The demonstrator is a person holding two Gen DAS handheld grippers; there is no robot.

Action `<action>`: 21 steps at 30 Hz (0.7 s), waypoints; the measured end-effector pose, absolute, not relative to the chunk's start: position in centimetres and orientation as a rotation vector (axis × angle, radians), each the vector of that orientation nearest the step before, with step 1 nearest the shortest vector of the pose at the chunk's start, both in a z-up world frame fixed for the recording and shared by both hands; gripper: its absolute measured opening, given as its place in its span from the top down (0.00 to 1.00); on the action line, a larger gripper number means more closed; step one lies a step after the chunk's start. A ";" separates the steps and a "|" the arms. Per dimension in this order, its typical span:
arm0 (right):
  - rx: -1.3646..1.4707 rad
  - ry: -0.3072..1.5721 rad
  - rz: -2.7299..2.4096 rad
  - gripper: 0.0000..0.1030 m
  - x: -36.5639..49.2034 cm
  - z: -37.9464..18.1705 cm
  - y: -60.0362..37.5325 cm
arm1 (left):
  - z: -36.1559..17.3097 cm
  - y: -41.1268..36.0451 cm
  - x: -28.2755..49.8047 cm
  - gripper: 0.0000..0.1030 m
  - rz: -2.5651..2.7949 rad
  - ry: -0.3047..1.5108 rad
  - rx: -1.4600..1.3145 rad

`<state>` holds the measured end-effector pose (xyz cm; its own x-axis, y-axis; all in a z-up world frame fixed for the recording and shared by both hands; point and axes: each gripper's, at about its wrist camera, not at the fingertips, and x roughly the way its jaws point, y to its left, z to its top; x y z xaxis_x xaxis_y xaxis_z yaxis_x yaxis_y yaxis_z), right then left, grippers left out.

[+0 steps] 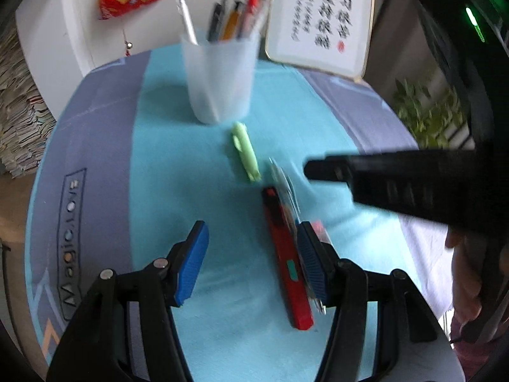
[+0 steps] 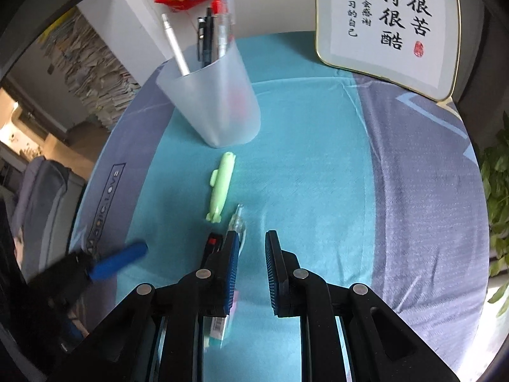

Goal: Organize stationery
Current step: 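Grasp the clear green-capped pen with the right tool while the left tool approaches the red marker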

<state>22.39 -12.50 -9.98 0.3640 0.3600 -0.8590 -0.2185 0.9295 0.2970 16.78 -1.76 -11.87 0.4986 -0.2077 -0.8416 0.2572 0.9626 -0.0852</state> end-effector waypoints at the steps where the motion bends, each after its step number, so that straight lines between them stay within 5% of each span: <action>1: 0.146 1.142 0.372 0.84 22.5 -10.0 -12.5 | -12.2 -1.9 16.8 0.46 -0.279 1.019 0.061; 5: 0.149 1.150 0.375 0.83 22.6 -10.1 -12.5 | -13.3 -2.2 17.1 0.45 -0.257 1.049 0.078; 10: 0.154 1.153 0.374 0.69 23.0 -10.2 -11.9 | -13.4 -2.0 17.3 0.43 -0.252 1.051 0.068; 21: 0.039 1.187 0.334 0.70 24.1 -11.6 -8.7 | -13.1 -0.9 17.0 0.45 -0.236 1.053 0.050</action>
<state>24.06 -8.75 -11.62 0.3318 0.2757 -0.9022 -0.2347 0.9504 0.2041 17.02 -0.88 -13.14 0.4723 -0.1689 -0.8651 0.2170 0.9736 -0.0716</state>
